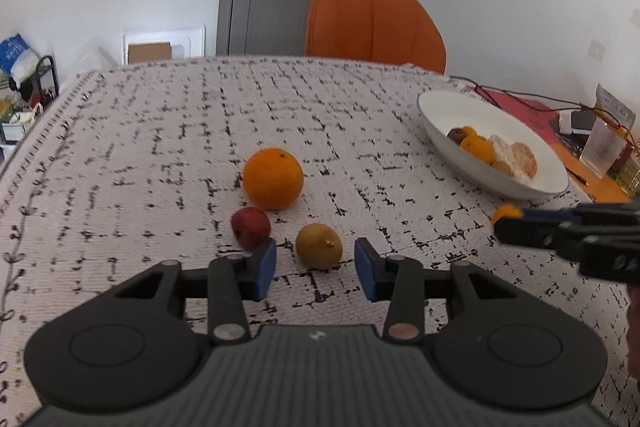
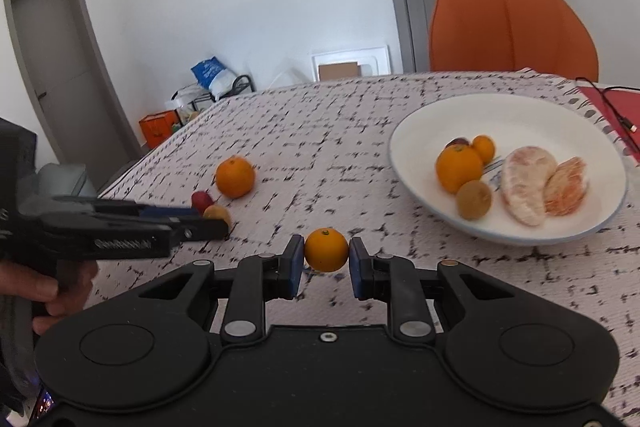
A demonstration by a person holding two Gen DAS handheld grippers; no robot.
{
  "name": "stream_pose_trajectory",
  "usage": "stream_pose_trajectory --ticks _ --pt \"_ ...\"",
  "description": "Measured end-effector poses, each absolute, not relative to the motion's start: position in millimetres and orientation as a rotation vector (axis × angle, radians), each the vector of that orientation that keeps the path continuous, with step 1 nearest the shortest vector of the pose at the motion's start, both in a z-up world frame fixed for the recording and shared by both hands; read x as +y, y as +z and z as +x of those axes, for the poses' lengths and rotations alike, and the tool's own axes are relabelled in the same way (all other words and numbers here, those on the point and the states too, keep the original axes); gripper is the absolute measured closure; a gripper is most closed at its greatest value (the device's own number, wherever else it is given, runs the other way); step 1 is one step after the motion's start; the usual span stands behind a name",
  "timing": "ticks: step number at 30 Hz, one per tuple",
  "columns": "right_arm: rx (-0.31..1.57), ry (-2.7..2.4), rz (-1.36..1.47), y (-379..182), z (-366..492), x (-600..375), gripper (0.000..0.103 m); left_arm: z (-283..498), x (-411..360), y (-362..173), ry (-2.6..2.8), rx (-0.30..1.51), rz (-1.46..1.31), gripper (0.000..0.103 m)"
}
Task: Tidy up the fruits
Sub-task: 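Grasp a small orange with the right tool while the left tool grasps a brown kiwi, then carry the small orange with the right tool while the left tool carries the kiwi to the bowl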
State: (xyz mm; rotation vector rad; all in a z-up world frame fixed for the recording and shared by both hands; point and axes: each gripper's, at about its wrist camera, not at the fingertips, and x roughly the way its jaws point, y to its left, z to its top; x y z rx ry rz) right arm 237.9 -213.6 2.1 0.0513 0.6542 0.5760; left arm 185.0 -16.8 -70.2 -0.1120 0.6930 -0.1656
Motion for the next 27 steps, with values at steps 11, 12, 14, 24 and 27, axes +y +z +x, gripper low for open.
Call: stream_pose_trajectory --ticks 11,12,14,24,27 --pt "0.607 0.509 0.093 14 249 -246 0.081 196 -37 -57 -0.201 0.662 -0.083 0.078" --pt "0.605 0.503 0.097 14 250 -249 0.081 197 -39 -55 -0.205 0.659 -0.081 0.078" --pt "0.603 0.494 0.109 14 252 -254 0.081 199 -44 -51 -0.214 0.653 -0.075 0.078" --pt "0.587 0.437 0.137 11 260 -277 0.081 209 -71 -34 -0.271 0.613 -0.045 0.078" --pt "0.582 0.420 0.145 10 261 -284 0.081 213 -80 -30 -0.291 0.606 -0.033 0.078"
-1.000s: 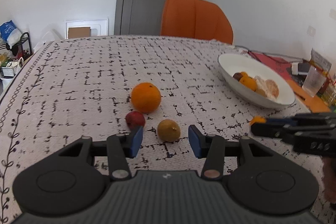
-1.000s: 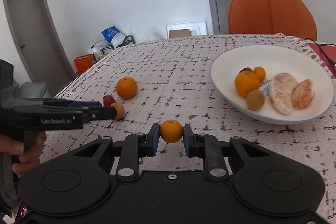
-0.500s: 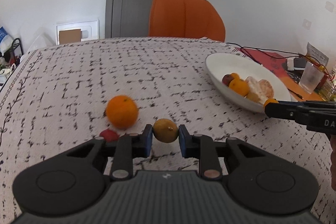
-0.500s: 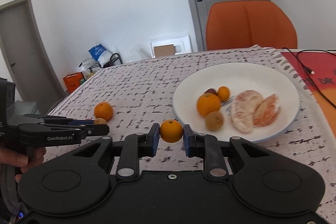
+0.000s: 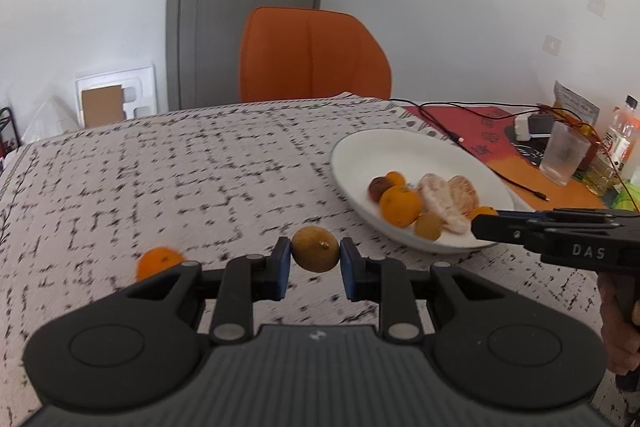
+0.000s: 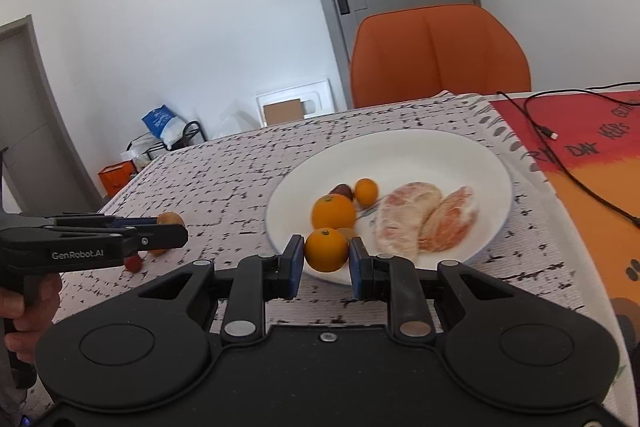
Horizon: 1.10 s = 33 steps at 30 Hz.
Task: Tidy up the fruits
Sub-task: 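Carry the small orange with the right tool while the left tool carries the kiwi to the bowl, then open the left tool over the bowl while the right tool releases the small orange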
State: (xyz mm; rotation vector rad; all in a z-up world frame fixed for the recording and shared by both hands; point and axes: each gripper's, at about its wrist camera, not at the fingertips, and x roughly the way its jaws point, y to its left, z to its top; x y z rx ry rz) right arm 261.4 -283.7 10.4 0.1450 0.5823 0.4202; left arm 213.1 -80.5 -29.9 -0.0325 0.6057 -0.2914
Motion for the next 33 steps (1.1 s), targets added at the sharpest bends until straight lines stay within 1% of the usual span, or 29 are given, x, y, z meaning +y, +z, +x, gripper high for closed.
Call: stream_pose_trajectory --ticks 2,5,10,15,19,21,28,29,31,33 --pt "0.580 0.409 0.153 10 262 -288 0.080 215 -87 -29 -0.305 0.601 -0.025 0.078" --pt "0.569 0.390 0.171 8 264 -294 0.073 219 -95 -26 -0.323 0.597 -0.016 0.078" --pt "0.558 0.364 0.203 7 265 -306 0.068 230 -107 -22 -0.341 0.592 0.006 0.078" --pt "0.550 0.347 0.212 6 262 -314 0.055 239 -117 -21 -0.354 0.590 0.031 0.078" --pt "0.548 0.336 0.223 5 262 -320 0.054 245 -123 -21 -0.361 0.593 0.038 0.078" --pt "0.545 0.332 0.228 5 263 -322 0.051 248 -125 -22 -0.363 0.597 0.039 0.078" --pt "0.544 0.333 0.234 3 264 -324 0.050 261 -133 -23 -0.362 0.598 0.047 0.078" --pt "0.544 0.332 0.234 3 264 -324 0.050 262 -133 -23 -0.354 0.591 0.041 0.074" --pt "0.546 0.330 0.239 3 264 -324 0.050 265 -133 -22 -0.352 0.595 0.037 0.072" --pt "0.545 0.328 0.239 2 264 -323 0.048 267 -132 -21 -0.347 0.601 0.028 0.067"
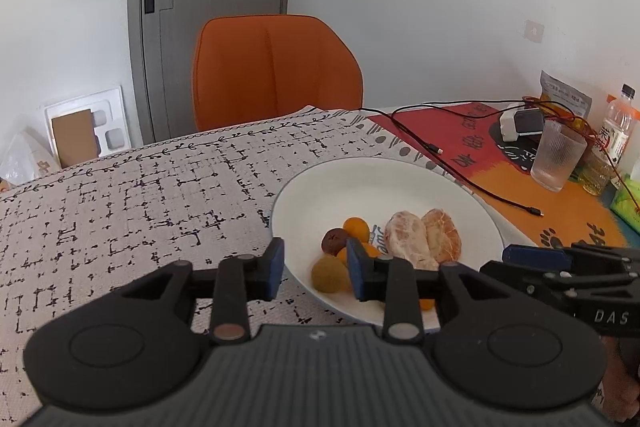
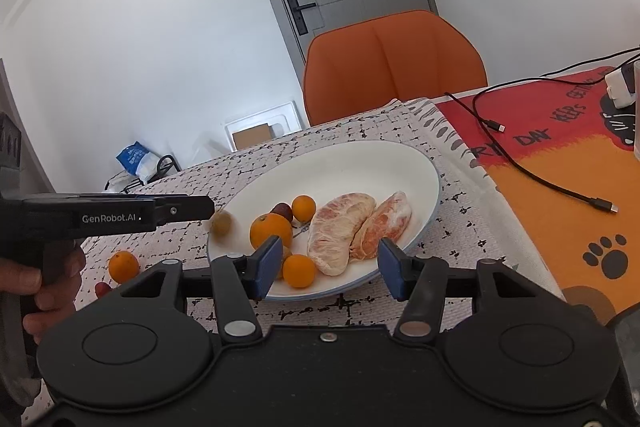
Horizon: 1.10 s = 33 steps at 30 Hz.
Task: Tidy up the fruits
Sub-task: 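Open the left tool over the bowl while the right tool releases the small orange, then move both tools back toward the red plum and the large orange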
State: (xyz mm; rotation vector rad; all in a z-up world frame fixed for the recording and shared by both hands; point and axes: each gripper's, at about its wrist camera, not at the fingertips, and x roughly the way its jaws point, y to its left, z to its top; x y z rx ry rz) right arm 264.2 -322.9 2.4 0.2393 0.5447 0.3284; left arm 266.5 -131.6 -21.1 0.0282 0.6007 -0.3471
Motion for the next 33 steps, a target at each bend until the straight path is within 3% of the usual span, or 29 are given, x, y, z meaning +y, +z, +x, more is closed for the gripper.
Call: stream_pose_trajectory --ticks 13,19,27,33 --pt "0.546 0.337 0.218 6 260 -307 0.035 245 -96 -20 -0.254 0.596 0.024 0.034" --pt "0.529 0.346 0.197 11 254 -295 0.020 229 -77 -14 -0.211 0.576 0.020 0.020" --pt "0.513 0.363 0.170 16 249 -279 0.003 209 -56 -10 -0.165 0.555 0.019 0.013" --pt "0.511 0.392 0.150 17 249 -265 0.000 201 -37 -15 -0.124 0.559 -0.008 0.013"
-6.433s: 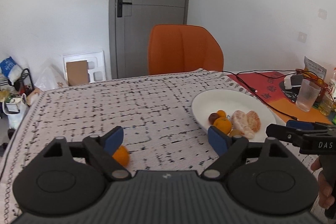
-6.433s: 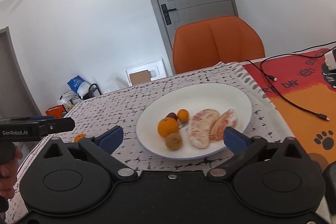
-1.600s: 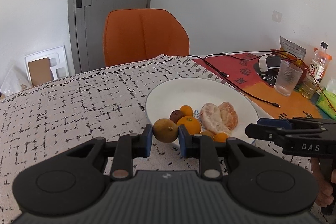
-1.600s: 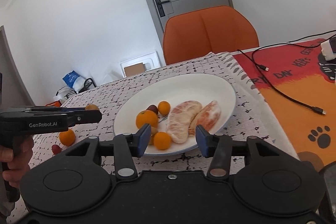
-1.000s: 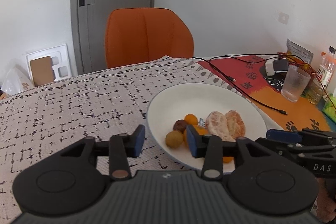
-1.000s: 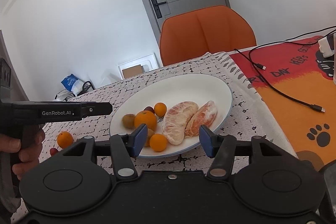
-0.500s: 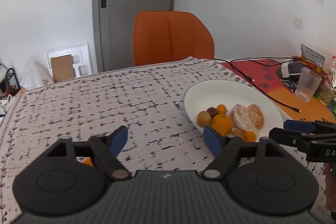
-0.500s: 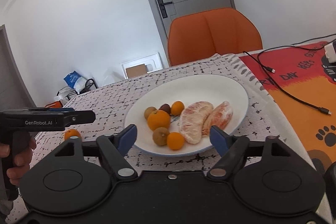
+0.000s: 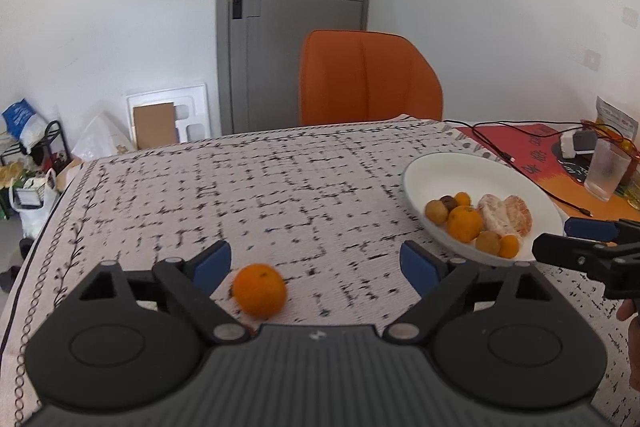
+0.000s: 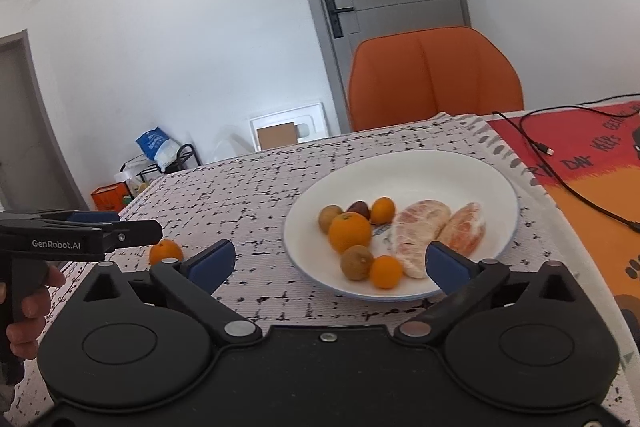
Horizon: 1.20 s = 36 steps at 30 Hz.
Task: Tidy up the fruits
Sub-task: 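Move both tools back toward the red plum and the large orange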
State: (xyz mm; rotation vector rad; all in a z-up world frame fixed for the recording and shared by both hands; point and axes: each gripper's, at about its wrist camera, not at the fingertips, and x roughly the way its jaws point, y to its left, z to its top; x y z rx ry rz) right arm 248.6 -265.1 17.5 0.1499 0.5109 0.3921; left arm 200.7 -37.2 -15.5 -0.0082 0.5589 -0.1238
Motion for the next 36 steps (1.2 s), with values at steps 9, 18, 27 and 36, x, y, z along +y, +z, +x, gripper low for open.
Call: stream_pose_trajectory --ticks 9,18,27,36 --pt "0.534 0.433 0.138 17 251 -244 0.000 190 -15 -24 -0.087 0.559 -0.036 0.013" --pt "0.557 0.458 0.084 15 253 -218 0.000 186 5 -40 -0.054 0.578 -0.078 0.013" --pt "0.587 0.486 0.052 10 259 -198 0.000 183 16 -55 -0.054 0.589 -0.111 0.015" --pt "0.618 0.539 0.023 4 264 -179 0.000 190 18 -67 -0.056 0.606 -0.138 0.022"
